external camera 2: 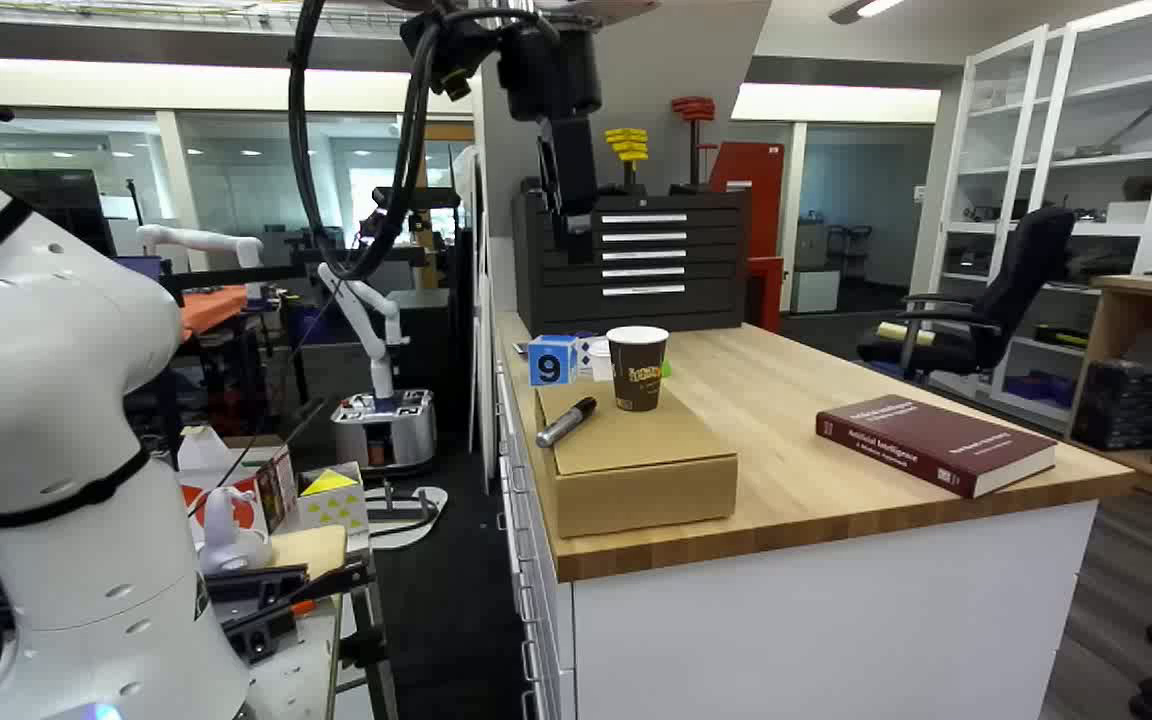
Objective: Put the marker in the cup
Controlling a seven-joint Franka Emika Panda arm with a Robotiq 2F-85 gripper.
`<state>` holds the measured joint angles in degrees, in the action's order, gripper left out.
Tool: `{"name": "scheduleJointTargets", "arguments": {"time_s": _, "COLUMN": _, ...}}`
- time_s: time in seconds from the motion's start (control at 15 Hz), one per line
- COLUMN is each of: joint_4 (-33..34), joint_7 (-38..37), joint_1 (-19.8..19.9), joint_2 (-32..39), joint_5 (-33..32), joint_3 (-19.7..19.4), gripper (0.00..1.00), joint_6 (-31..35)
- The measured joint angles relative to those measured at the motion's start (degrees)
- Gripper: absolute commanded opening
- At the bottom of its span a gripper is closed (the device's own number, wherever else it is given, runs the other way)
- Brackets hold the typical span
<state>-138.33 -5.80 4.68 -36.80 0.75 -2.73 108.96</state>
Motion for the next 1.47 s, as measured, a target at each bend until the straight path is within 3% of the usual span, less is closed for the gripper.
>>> {"name": "scheduleJointTargets", "arguments": {"time_s": 0.93, "joint_4": -0.02, "joint_7": 2.78, "joint_1": -0.54, "joint_2": 0.47, "joint_5": -0.33, "joint_3": 0.88, "gripper": 1.0, "joint_6": 0.23}}
{"name": "scheduleJointTargets", "arguments": {"time_s": 1.47, "joint_4": -0.71, "joint_7": 12.58, "joint_1": -6.11, "joint_2": 4.78, "joint_5": -0.33, "joint_3": 2.79, "gripper": 1.0, "joint_6": 3.42}}
